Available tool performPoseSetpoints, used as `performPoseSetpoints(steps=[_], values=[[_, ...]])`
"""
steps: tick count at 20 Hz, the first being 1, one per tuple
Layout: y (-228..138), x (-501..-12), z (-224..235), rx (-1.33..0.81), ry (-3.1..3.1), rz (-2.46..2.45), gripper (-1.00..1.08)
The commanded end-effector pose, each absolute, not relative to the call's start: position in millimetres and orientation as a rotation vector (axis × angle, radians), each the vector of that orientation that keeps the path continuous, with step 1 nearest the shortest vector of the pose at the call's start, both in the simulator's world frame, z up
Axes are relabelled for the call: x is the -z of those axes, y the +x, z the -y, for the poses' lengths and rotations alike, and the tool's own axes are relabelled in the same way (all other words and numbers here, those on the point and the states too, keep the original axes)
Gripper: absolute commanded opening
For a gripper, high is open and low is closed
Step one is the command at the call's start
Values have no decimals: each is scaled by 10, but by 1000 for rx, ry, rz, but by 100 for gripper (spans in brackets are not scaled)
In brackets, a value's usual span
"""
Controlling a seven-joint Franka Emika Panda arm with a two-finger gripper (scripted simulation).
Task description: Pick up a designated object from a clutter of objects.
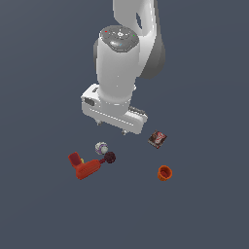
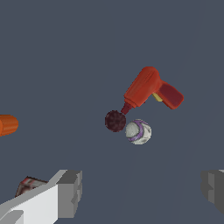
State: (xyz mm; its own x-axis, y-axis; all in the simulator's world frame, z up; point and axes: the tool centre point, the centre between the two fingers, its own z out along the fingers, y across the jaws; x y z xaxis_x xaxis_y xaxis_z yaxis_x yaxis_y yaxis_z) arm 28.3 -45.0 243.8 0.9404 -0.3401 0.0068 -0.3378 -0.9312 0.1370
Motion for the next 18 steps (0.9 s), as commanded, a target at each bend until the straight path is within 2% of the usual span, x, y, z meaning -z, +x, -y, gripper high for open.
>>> performPoseSetpoints(steps=[1,18], values=[[333,-2328,503,17,2920,588,108],[609,-1582,831,-96,2636,966,108]])
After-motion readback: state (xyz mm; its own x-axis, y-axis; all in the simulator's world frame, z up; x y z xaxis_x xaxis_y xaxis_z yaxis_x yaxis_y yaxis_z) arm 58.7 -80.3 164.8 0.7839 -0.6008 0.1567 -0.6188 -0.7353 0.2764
